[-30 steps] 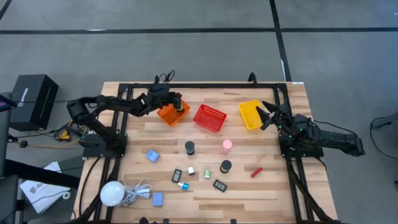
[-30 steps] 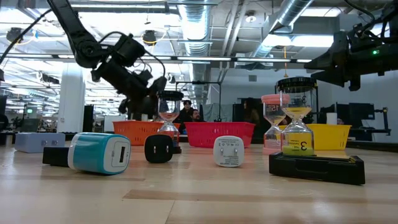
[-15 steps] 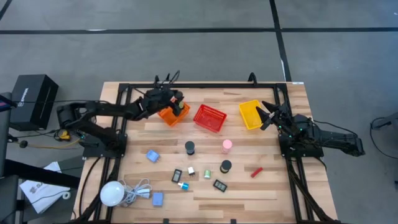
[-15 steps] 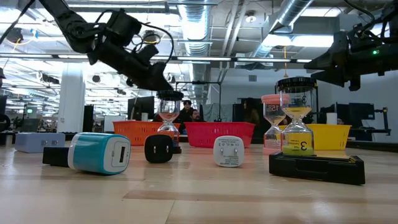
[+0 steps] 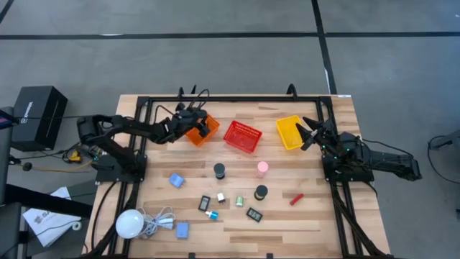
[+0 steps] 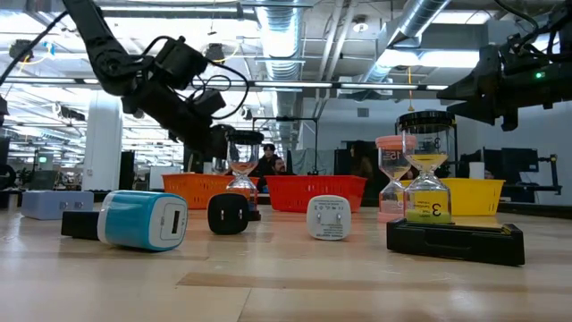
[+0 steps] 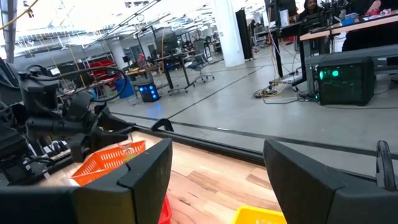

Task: Pick & Place Office items
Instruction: Put the left green hourglass into the orange bin, then put the red digital clock into the red bin

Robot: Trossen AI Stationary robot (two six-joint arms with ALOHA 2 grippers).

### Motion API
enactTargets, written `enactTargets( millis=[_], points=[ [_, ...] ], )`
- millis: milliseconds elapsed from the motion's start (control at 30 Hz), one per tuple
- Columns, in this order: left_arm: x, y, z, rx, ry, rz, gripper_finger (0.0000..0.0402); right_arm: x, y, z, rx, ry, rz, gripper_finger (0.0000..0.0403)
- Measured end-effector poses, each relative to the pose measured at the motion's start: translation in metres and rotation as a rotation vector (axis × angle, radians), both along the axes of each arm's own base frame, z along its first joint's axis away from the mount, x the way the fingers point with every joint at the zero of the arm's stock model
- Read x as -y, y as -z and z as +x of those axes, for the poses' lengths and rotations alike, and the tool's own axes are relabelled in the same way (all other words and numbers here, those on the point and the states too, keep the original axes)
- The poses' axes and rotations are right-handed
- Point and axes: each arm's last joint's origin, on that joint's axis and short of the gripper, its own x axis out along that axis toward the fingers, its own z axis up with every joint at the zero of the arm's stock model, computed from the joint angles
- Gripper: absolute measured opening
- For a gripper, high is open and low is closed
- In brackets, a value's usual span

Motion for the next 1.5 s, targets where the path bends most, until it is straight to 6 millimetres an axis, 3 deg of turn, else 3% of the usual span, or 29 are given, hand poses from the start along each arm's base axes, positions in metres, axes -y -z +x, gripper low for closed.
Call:
enactTargets(
  millis=[233,600,867,967,1200,1500],
  points=[
    [-0.002,-0.001,0.001,0.001,-0.035,0.047,0.0232,0.0,0.0,0.0,0.0,0.0,0.0,0.0244],
    [-0.001,-0.001,0.001,0.009,-0.036,0.042,0.0219,0.0,0.0,0.0,-0.001,0.0,-0.001,0.0244],
    [-0.001,-0.004,0.001,0.018,-0.034,0.046,0.0252,0.0,0.0,0.0,-0.002,0.0,-0.002,0.0244],
    [0.003,-0.013,0.001,0.04,-0.018,0.065,0.0267,0.0,0.0,0.0,-0.002,0.0,-0.002,0.0244],
    [0.029,-0.054,-0.003,0.142,0.078,0.141,0.0281,-0.001,0.0,0.001,-0.002,-0.033,-0.003,0.0244],
    [0.058,-0.087,-0.014,0.264,0.169,0.171,0.0282,-0.013,-0.004,0.007,0.037,-0.513,-0.049,0.0244]
  ],
)
